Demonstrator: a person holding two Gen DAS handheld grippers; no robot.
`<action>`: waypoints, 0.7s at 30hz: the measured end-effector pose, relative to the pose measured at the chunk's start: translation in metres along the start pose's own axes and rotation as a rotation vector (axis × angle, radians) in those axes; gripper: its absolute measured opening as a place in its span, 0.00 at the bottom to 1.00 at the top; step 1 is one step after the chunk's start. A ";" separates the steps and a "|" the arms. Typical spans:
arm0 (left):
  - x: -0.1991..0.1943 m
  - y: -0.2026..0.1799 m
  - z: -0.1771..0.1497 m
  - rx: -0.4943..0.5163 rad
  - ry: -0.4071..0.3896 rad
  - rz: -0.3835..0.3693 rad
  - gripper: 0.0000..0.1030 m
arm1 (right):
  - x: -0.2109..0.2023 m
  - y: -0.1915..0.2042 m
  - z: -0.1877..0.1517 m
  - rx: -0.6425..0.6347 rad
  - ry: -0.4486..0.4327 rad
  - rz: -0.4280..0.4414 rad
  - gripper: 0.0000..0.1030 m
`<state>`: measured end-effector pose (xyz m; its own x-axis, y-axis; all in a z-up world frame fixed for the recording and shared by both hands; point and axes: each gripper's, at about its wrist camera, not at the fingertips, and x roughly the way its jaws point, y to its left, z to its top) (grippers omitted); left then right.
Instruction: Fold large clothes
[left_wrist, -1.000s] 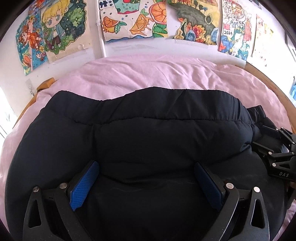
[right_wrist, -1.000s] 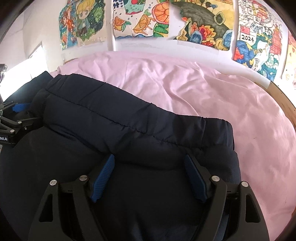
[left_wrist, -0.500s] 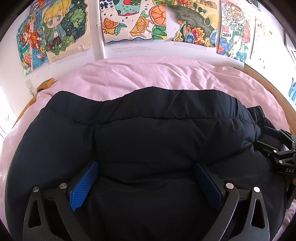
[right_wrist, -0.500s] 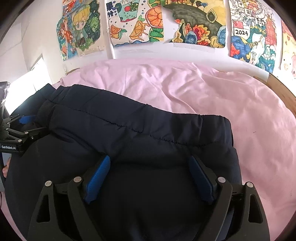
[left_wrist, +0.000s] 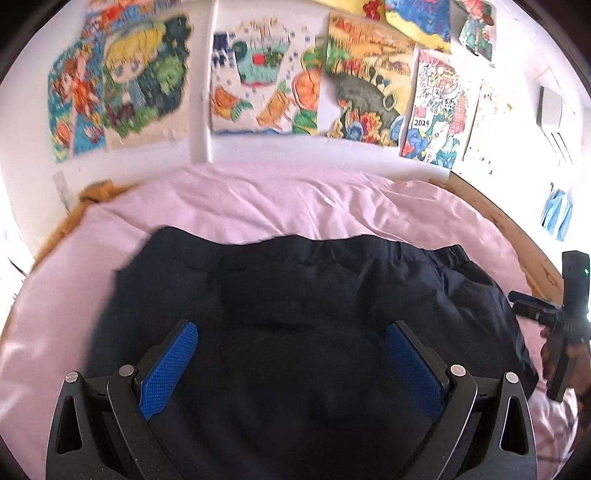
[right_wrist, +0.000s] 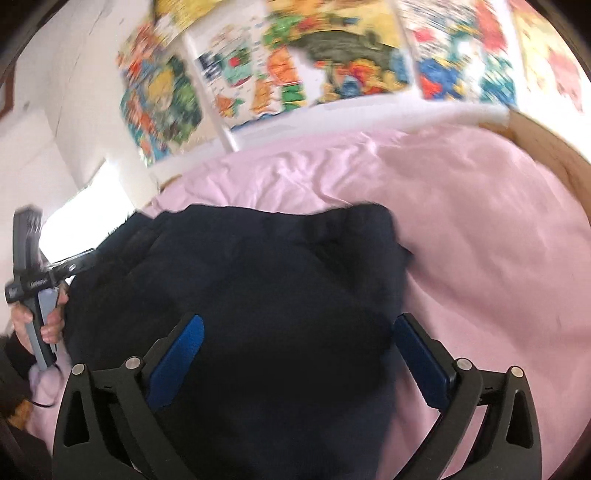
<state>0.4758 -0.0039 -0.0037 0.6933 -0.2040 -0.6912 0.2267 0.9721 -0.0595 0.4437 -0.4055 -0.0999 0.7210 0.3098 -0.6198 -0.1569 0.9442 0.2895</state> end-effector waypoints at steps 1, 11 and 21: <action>-0.005 0.005 0.001 0.002 0.006 0.019 1.00 | -0.003 -0.012 -0.004 0.044 -0.003 0.014 0.98; -0.025 0.087 -0.006 -0.092 0.173 0.135 1.00 | 0.043 -0.057 -0.035 0.257 0.113 0.146 0.98; 0.024 0.108 -0.009 -0.090 0.384 -0.014 1.00 | 0.075 -0.070 -0.060 0.359 0.202 0.319 0.99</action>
<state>0.5103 0.0970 -0.0330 0.3800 -0.1758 -0.9081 0.1613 0.9793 -0.1221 0.4687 -0.4417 -0.2105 0.5248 0.6245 -0.5784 -0.0800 0.7127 0.6969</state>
